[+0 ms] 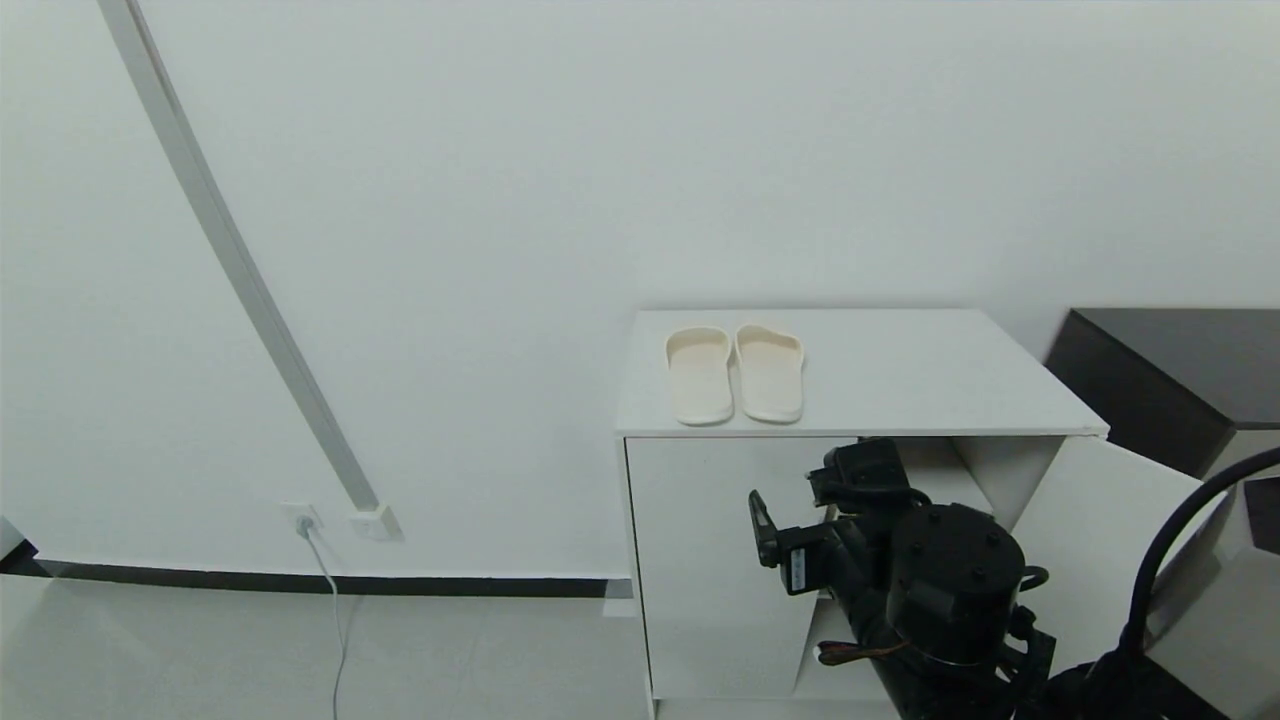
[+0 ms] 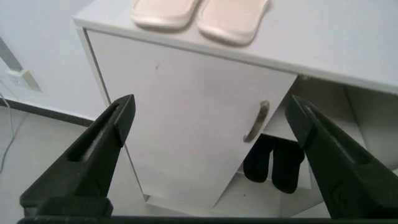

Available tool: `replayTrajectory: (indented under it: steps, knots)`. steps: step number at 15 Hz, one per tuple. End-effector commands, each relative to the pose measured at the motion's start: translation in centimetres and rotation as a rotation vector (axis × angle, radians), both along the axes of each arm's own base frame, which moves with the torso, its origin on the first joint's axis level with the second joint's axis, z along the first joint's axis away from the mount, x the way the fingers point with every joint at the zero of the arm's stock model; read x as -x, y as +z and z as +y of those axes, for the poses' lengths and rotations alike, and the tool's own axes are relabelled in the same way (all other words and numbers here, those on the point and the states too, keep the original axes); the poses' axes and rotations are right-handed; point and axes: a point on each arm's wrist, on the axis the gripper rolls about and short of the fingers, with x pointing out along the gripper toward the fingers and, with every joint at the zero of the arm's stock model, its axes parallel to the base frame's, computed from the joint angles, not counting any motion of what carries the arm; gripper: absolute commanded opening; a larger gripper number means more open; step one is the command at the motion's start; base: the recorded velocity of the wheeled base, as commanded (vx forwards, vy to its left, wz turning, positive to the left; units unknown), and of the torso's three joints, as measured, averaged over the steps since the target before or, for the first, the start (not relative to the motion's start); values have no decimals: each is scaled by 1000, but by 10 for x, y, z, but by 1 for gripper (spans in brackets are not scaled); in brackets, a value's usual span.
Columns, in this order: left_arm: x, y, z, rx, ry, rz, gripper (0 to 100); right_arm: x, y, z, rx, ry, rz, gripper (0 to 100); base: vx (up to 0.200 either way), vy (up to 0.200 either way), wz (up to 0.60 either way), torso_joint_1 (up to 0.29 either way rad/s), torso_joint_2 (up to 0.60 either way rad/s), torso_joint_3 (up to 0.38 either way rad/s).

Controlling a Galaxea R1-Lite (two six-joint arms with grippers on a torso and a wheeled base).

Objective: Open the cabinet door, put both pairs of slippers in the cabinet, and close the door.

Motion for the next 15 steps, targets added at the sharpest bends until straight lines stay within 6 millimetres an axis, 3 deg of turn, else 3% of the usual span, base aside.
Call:
replayTrajectory:
  steps: [1, 8, 10, 11, 15]
  knots:
    - [0, 0, 0, 0, 1, 1, 0, 0, 0, 0, 0, 0, 0, 100, 0, 0, 0, 217, -456, -251]
    - [0, 0, 0, 0, 1, 1, 0, -3, 0, -3, 35, -10, -10, 100, 0, 0, 0, 174, -384, -209]
    - [0, 0, 0, 0, 1, 1, 0, -13, 14, 3, 8, -20, -39, 100, 0, 0, 0, 161, -359, -193]
    - [0, 0, 0, -1, 1, 1, 0, -30, 32, 10, 13, -45, -15, 100, 0, 0, 0, 168, -344, -188]
    - [0, 0, 0, 0, 2, 1, 0, -50, 92, 31, -107, -76, 172, 100, 0, 0, 0, 59, -123, -63]
